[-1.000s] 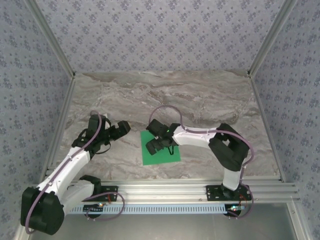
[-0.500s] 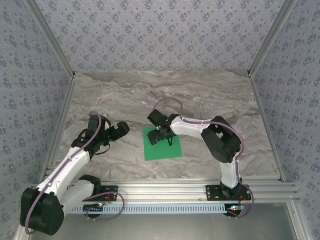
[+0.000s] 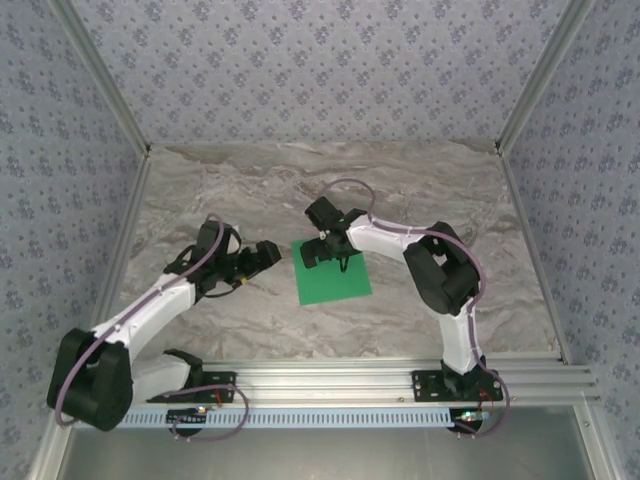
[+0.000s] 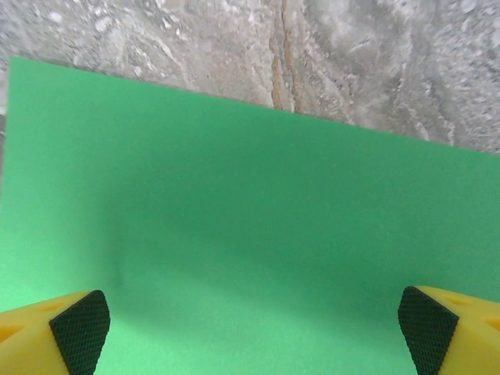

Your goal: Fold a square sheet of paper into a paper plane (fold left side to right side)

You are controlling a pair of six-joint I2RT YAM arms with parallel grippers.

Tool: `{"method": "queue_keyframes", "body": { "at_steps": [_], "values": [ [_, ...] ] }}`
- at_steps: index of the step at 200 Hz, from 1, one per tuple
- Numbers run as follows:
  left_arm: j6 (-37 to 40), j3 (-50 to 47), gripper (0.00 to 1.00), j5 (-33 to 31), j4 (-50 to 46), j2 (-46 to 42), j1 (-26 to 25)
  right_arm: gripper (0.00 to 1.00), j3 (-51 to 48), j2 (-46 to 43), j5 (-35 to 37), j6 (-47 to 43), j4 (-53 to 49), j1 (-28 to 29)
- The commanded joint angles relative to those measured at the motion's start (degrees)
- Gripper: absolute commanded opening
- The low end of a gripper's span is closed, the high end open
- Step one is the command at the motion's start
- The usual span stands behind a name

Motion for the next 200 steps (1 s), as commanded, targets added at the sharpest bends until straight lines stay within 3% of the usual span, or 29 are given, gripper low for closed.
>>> {"method": "queue_keyframes", "body": {
  "at_steps": [1, 68, 102, 200],
  "values": [
    [-4.03, 2.87, 0.93, 5.23, 7.66, 3.99, -2.86, 1.0, 0.36, -2.83, 0.65, -1.85, -2.09, -2.51],
    [-8.75, 5.81, 0.9, 4.65, 16.78, 18.7, -10.11, 1.0, 1.5, 0.28, 3.34, -2.49, -4.82, -7.1],
    [-9.47, 7.28, 0.83, 5.44, 18.71, 24.1, -12.22, 1.0, 0.91, 0.77, 2.43, -2.34, -5.1, -7.31],
    [-8.35, 7.44, 0.73, 0.49, 13.48, 28.53, -13.1, 1.0, -4.71, 0.23, -6.96, 0.86, -1.53, -5.86]
  ]
}}
